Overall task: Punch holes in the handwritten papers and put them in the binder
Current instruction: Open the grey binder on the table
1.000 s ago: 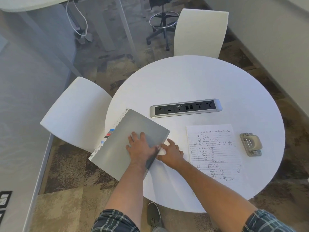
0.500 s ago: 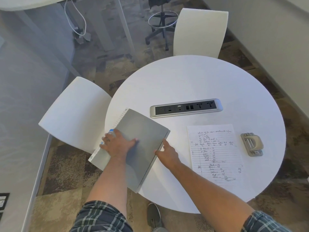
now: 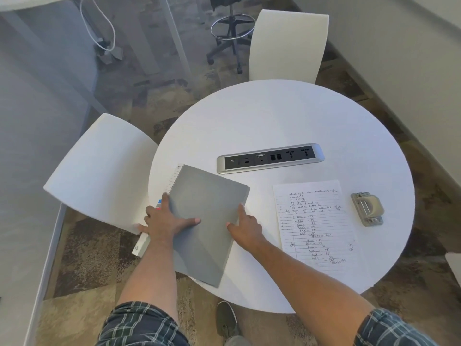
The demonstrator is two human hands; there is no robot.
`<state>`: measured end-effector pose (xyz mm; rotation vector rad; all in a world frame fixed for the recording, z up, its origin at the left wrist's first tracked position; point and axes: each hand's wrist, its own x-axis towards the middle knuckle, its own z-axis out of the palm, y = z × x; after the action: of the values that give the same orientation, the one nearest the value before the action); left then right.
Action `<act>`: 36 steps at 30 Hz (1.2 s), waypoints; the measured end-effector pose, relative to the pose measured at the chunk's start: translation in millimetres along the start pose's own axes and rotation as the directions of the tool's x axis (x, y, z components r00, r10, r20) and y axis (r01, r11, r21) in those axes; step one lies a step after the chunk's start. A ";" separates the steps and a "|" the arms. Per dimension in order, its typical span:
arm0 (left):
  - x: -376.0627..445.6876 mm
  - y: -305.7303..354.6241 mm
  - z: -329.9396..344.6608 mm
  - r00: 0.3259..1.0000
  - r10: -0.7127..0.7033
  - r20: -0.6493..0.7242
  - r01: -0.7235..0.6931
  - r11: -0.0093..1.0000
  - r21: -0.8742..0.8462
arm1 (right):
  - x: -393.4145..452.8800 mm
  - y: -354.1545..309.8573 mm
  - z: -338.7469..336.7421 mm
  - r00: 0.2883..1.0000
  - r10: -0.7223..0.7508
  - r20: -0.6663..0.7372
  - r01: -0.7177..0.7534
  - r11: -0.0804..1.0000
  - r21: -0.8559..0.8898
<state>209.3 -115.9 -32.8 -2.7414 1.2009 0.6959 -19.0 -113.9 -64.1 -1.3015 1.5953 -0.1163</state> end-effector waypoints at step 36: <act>-61.3 -26.5 34.9 0.981 0.129 0.146 0.001 0.747 -0.665 | -23.9 16.4 -30.1 0.995 -0.063 -0.077 0.099 0.539 0.837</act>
<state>178.7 -47.5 -40.7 -3.0556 1.1762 1.6335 -54.8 -103.6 -45.1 -0.5777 1.2138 -0.8785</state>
